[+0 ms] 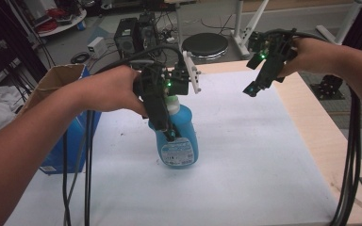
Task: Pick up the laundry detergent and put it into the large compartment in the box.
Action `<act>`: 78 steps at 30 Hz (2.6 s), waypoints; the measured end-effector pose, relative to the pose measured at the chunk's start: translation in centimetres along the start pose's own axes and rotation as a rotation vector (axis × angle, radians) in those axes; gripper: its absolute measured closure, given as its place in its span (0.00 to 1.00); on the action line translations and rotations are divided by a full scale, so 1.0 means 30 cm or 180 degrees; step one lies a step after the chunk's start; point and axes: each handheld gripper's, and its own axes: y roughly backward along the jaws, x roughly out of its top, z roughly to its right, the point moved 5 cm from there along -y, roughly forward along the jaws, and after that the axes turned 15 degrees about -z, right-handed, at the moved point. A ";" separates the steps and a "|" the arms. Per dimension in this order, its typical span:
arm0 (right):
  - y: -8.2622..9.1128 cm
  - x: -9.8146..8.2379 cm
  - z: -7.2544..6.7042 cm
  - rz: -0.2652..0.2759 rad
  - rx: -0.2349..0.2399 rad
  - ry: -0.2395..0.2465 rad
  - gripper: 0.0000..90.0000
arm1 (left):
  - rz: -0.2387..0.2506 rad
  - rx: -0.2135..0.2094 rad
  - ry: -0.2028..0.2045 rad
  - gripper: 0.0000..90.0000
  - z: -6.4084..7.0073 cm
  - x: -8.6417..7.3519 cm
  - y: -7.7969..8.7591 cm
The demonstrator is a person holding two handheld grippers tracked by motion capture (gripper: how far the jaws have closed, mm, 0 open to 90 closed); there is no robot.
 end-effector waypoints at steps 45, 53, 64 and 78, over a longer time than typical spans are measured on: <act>0.009 0.008 -0.010 0.0034 0.0049 0.0038 0.04 | 0.0099 0.0217 0.1828 0.42 0.019 -0.697 0.597; 0.001 0.007 -0.003 0.0013 0.0060 0.0020 0.03 | 0.0074 0.0268 0.1978 0.42 0.012 -0.819 0.589; -0.005 0.010 -0.001 -0.0011 0.0066 0.0003 0.04 | -0.0020 0.0324 0.2128 0.42 -0.020 -0.939 0.473; -0.019 0.010 0.005 -0.0073 0.0081 -0.0037 0.04 | -0.0052 0.0251 0.2055 0.42 -0.069 -0.960 0.318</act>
